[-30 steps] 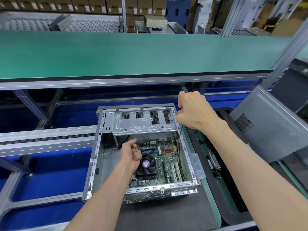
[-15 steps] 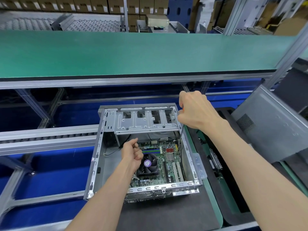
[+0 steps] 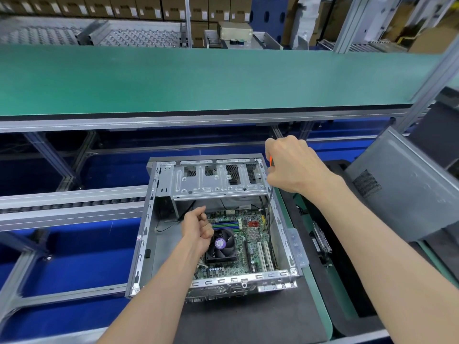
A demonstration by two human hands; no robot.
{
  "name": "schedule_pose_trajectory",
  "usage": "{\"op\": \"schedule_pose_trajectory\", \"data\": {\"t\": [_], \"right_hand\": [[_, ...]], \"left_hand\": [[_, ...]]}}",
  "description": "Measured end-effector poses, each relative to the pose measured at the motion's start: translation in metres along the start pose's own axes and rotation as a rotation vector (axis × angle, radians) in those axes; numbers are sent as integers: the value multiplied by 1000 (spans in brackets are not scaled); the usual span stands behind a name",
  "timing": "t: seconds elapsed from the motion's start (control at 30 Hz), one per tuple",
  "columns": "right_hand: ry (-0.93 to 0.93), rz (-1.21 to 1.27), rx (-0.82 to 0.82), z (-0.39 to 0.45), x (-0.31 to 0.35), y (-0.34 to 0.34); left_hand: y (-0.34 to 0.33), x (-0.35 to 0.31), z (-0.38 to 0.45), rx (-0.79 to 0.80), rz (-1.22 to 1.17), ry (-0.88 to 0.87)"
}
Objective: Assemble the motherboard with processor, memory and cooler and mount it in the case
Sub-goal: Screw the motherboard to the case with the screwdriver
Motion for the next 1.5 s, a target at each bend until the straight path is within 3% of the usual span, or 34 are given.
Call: {"op": "schedule_pose_trajectory", "data": {"t": [0.1,0.27,0.43,0.6,0.83,1.07,1.27,1.37,1.5], "right_hand": [[-71,-116,-12,1,-4,0],[24,30,60,2,0,1],[-25,-244,-5,3,1,3],[67,-18,78,3,7,2],[0,-166,30,4,4,4],[97,4,75,4,6,0],[46,-106,14,0,7,3],[70,-114,5,2,10,4],[102,17,66,3,10,1]], "left_hand": [[0,0,0,1,2,0],[-1,-1,-1,5,7,-2],[-2,0,-2,10,10,-4],[-2,1,-2,7,18,-10],[-2,1,-3,8,29,-4],[-3,1,-6,-1,47,-8],[-3,0,-6,-6,91,-43],[-8,-4,-7,25,334,-189],[-43,3,-13,213,1008,-514]]}}
Point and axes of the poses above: each hand's wrist, its own z-axis towards the middle knuckle, its own y-axis out of the back of the hand, x = y × z, the point moved 6 cm from there along z, towards the middle knuckle, and after that the axes turned 15 degrees about -z, right-handed, at the moved point
